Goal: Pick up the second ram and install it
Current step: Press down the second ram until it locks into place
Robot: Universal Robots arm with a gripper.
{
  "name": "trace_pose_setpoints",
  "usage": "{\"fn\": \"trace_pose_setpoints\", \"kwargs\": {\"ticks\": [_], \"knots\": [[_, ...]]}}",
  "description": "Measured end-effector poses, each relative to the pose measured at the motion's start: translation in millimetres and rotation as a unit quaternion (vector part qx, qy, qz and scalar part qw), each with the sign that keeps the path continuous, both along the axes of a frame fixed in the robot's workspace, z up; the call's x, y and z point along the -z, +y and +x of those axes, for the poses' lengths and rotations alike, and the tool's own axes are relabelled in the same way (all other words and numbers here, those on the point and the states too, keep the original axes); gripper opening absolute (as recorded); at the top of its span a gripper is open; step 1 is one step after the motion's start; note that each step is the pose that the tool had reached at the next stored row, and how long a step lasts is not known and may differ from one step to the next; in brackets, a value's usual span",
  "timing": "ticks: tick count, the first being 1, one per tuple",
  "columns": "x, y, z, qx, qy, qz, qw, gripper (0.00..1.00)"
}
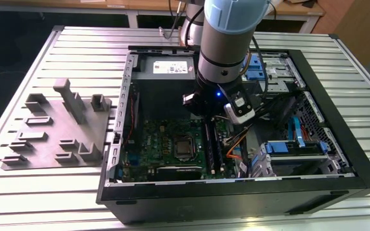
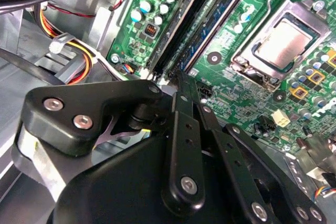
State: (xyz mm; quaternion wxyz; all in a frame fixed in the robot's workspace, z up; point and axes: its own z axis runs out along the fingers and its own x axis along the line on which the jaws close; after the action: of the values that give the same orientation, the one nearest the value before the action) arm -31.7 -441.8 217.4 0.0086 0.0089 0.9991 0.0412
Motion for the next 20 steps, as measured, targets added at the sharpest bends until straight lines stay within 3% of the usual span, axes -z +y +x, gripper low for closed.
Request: {"fn": "trace_pose_setpoints", "kwargs": {"ticks": [6, 14, 20], "knots": [[-0.2, 0.0, 0.0, 0.000, 0.0000, 0.0000, 1.0000, 0.10], [-12.6, 0.0, 0.0, 0.000, 0.0000, 0.0000, 1.0000, 0.10], [-13.0, -0.6, 0.0, 0.000, 0.0001, -0.0001, 1.0000, 0.10]]}}
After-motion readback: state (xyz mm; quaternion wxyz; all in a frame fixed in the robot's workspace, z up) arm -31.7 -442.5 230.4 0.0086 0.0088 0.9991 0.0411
